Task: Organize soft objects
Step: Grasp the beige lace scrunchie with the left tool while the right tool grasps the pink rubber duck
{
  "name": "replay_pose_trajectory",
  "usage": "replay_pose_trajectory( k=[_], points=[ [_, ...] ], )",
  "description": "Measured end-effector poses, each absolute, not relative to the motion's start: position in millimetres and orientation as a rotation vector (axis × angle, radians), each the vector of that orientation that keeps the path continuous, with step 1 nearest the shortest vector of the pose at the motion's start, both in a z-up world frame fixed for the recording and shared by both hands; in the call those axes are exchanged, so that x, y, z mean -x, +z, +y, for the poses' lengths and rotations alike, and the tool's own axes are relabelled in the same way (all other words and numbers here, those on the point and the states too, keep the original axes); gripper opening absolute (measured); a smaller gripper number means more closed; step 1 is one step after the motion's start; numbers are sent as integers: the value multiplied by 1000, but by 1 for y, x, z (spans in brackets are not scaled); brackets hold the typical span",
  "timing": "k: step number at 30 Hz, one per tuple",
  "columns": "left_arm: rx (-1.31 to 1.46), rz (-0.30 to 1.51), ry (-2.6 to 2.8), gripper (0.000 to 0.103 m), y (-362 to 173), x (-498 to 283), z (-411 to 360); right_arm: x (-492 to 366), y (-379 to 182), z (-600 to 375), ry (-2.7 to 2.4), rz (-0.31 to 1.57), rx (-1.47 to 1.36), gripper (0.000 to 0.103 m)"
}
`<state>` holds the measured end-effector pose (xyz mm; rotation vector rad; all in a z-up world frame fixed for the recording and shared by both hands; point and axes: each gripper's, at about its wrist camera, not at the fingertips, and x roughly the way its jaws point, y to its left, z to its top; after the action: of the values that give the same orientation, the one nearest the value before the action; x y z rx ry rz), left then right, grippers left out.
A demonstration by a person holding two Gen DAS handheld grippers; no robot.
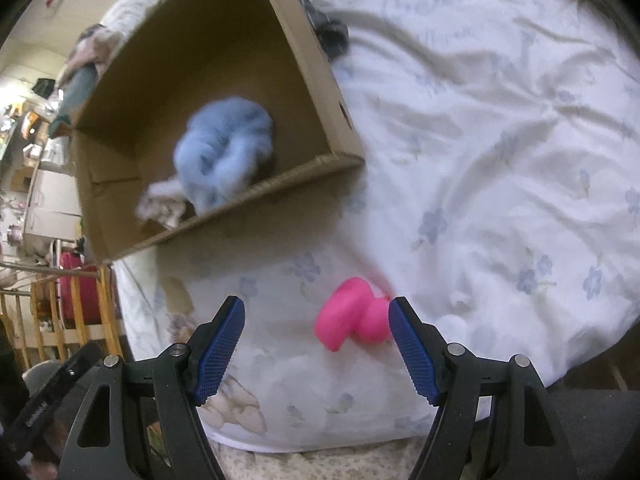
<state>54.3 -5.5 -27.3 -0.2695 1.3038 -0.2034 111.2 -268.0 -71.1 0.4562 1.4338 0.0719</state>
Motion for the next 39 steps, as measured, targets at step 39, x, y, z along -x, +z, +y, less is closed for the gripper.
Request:
replay_pose_trajectory(
  k=[39],
  points=[
    [287, 1225, -252, 1, -12, -61, -20, -114, -98, -272, 36, 1549, -413, 78]
  ],
)
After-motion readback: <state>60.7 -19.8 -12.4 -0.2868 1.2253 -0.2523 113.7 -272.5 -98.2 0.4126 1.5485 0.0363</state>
